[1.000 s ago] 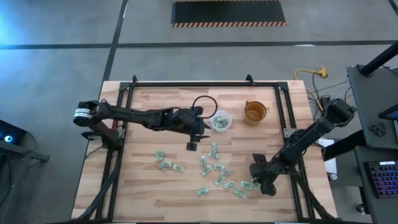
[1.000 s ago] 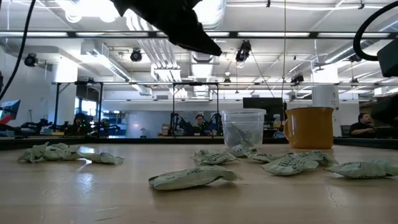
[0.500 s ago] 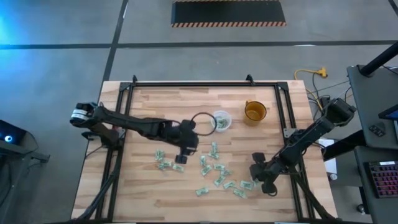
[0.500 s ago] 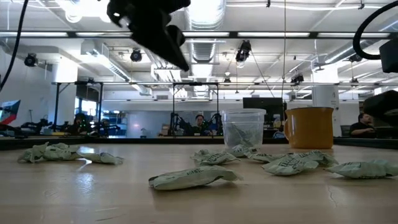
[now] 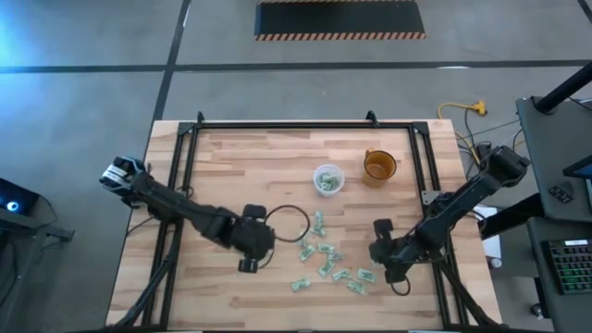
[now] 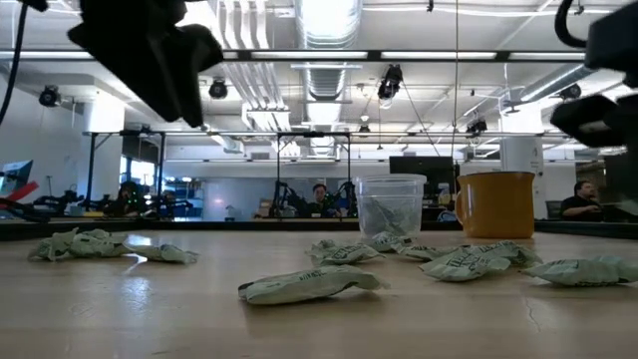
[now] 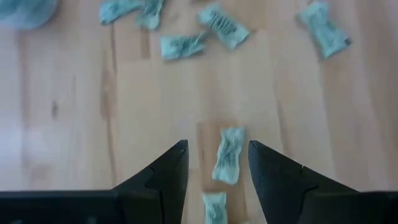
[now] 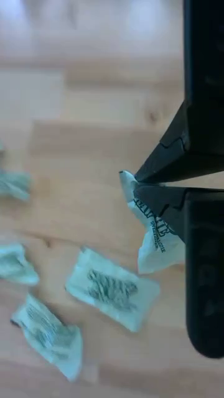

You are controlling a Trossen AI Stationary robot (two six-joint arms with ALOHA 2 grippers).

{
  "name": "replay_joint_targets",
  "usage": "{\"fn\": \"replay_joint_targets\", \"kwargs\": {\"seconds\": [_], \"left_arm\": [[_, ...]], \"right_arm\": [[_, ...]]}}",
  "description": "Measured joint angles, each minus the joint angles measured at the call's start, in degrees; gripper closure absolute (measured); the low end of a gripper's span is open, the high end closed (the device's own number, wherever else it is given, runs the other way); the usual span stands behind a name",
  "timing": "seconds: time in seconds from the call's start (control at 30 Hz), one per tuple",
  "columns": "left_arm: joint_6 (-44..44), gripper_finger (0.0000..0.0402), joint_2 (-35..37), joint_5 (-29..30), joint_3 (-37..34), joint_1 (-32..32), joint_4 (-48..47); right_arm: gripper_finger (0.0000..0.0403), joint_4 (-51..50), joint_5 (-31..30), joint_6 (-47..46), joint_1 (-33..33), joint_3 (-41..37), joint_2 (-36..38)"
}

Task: Pick and place Stevia / Truvia into bins
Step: Put the green stevia packet into the transparent bin

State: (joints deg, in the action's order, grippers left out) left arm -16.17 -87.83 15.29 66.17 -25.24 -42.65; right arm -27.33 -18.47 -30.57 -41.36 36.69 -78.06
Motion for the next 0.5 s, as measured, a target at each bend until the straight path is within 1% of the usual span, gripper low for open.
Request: {"fn": "replay_joint_targets", "kwargs": {"seconds": [0.13, 0.3, 0.37, 0.5], "left_arm": [[-4.35, 0.0251, 0.0, 4.65, 0.0, -3.4, -1.75], [-4.58, 0.0251, 0.0, 7.18, 0.0, -5.62, -1.37], [-4.6, 0.0251, 0.0, 8.17, -0.18, -5.97, -1.36], [-4.71, 0.0251, 0.0, 10.47, -2.17, -6.14, 0.04]], "right_arm": [[0.0394, -2.51, -6.76, 6.52, 0.02, 3.68, 0.06], [0.0394, -2.48, -15.58, 18.32, 0.27, 8.15, 0.07], [0.0394, -2.41, -20.76, 22.56, 0.8, 9.92, 0.07], [0.0394, -0.81, -35.48, 28.61, 3.45, 12.4, 0.08]]}}
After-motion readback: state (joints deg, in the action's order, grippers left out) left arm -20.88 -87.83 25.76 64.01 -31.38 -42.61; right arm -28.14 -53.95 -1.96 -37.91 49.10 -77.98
